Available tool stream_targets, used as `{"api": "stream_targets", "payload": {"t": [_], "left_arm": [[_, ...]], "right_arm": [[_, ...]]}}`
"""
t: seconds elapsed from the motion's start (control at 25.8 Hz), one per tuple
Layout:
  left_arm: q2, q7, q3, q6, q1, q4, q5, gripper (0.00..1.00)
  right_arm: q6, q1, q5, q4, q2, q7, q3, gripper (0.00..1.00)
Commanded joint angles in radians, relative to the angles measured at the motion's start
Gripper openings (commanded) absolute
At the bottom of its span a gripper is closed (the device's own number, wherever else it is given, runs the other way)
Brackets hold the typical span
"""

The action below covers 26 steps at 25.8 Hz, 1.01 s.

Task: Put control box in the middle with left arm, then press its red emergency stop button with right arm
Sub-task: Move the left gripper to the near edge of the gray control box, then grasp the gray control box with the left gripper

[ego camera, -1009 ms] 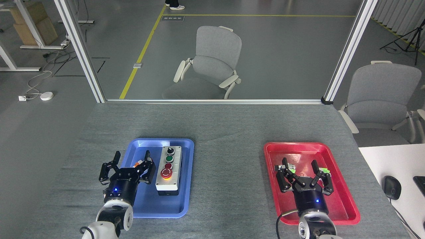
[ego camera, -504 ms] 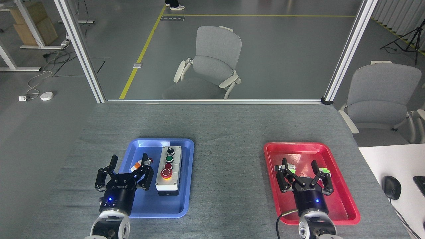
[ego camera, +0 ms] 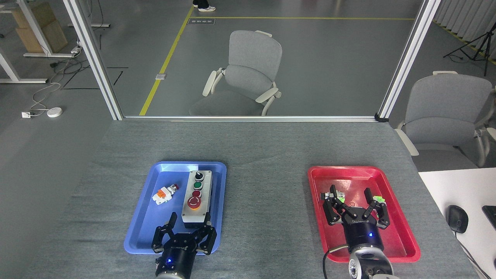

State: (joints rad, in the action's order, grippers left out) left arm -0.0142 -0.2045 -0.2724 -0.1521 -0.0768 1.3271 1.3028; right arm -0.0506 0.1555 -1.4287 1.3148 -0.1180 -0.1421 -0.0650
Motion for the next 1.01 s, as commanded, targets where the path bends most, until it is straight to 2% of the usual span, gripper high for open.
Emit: {"api": "stream_targets", "payload": {"t": [0.0,0.23,0.97], "left_arm": [[0.016,0.001,-0.017,-0.021,-0.026,-0.069,0.009,0.98],[0.03,0.001,-0.017,-0.061,-0.089,-0.178,0.009,0.98],[0.05,0.01,-0.014,-0.067,-0.147,-0.27,0.004,0.98]], "right_arm": [[0.001,-0.002,-0.001,0.0,0.004,-0.005,0.002,0.99],[0.0,-0.004,-0.002,-0.002,0.008,-0.005,0.002,0.98],[-0.003,-0.021,-0.009,-0.003,0.003,-0.005,0.005,0.98]]}}
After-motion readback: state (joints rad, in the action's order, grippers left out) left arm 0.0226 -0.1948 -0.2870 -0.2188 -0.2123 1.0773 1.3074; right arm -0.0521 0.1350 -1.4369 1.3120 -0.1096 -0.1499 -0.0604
